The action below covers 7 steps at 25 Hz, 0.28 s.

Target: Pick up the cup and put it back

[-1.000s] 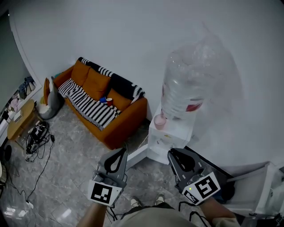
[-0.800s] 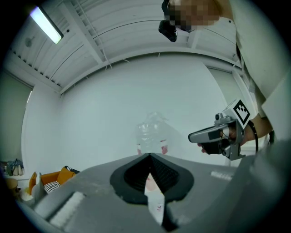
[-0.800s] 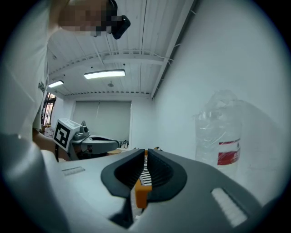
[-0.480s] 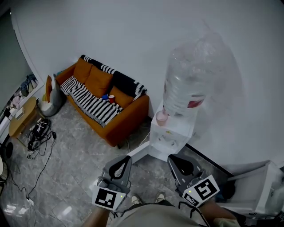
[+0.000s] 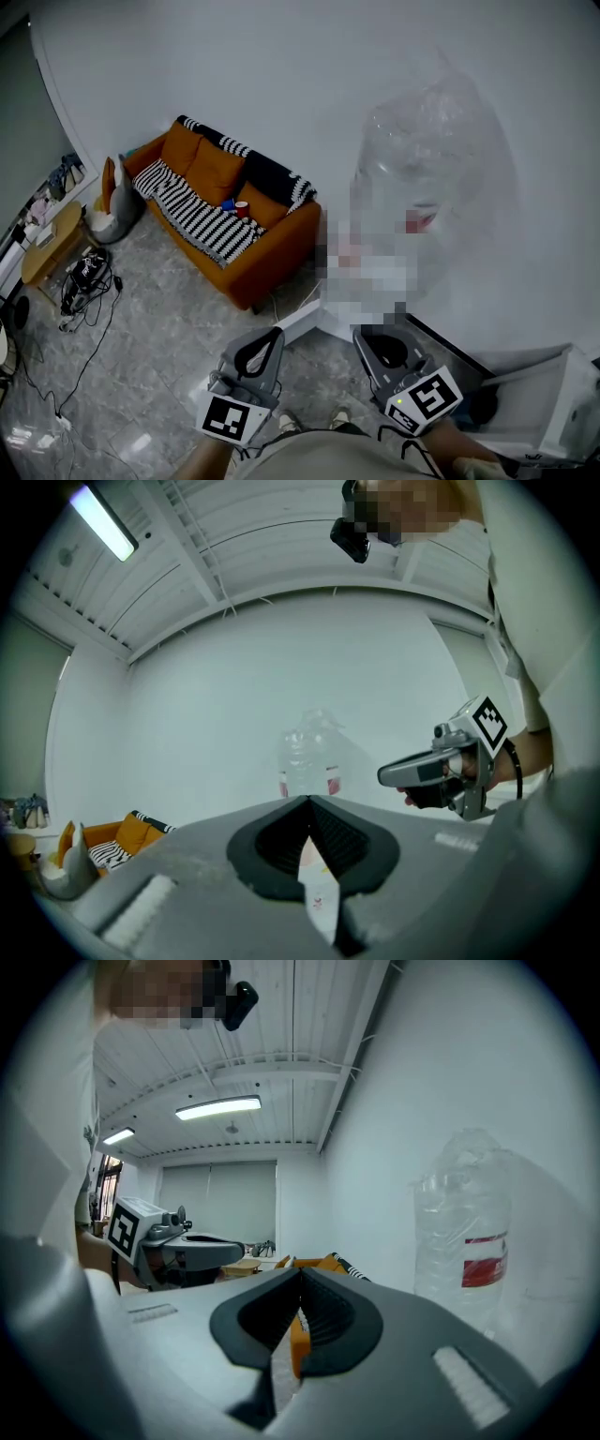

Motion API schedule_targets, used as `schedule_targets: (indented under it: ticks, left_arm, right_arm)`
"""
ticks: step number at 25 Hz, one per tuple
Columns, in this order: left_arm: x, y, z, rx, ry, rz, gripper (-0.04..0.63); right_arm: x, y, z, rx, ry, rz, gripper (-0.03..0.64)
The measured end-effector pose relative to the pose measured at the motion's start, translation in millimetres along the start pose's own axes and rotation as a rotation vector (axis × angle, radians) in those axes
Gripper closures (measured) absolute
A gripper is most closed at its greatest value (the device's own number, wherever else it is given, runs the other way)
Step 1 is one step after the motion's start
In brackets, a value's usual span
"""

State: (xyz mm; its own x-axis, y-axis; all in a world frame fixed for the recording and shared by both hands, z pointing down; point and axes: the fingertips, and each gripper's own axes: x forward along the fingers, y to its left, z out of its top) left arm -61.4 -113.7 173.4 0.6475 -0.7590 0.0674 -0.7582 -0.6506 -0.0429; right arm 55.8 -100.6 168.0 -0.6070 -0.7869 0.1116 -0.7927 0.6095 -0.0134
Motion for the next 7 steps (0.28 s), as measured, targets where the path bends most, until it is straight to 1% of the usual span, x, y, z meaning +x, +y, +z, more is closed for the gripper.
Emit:
schedule_targets:
  ticks: [7]
  left_arm:
    - [-2.3,2.2,-4.1,-0.005,0.004,0.003,0.594]
  right_arm:
    - [4.3,7.1,1.3,0.001,-0.002,0.012,0.614]
